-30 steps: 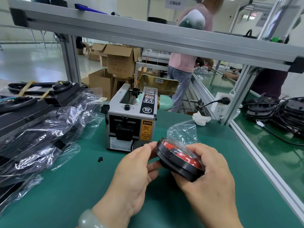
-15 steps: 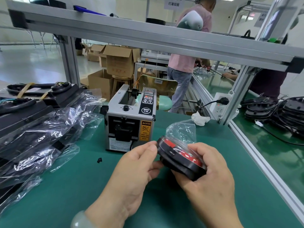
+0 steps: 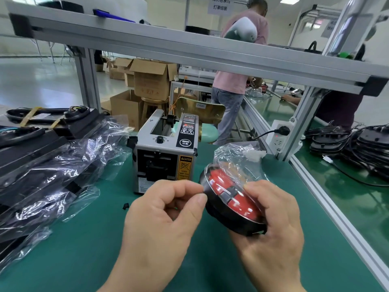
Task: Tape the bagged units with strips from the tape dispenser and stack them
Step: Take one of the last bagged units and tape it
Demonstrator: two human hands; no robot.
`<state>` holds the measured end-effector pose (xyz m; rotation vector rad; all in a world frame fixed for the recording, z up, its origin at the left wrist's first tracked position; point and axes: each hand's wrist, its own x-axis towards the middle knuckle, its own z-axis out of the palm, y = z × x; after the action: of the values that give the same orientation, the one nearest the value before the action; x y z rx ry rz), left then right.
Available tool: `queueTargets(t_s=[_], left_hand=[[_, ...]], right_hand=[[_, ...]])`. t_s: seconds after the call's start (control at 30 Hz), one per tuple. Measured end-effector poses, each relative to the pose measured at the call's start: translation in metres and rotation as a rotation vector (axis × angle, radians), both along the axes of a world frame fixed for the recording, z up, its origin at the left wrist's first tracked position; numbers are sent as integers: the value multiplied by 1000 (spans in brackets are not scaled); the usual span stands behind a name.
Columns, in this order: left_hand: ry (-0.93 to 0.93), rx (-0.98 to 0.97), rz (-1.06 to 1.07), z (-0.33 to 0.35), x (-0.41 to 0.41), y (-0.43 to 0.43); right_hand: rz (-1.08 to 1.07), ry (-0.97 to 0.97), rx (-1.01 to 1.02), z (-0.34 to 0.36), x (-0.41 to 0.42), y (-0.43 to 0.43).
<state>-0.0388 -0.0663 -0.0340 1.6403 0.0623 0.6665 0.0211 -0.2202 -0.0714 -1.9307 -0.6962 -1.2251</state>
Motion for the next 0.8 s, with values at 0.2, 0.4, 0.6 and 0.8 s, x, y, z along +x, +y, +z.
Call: queueTargets(t_s=[0.2, 0.4, 0.6, 0.8], left_hand=[[72, 106, 11, 5, -2, -2], [107, 314, 20, 4, 1, 5], [70, 472, 16, 1, 4, 6], [88, 350, 100, -3, 5, 7]], right_hand=[[-21, -22, -44, 0, 0, 3], [-13, -17, -78, 1, -1, 5], [-25, -7, -90, 2, -1, 5], [-68, 31, -98, 1, -3, 9]])
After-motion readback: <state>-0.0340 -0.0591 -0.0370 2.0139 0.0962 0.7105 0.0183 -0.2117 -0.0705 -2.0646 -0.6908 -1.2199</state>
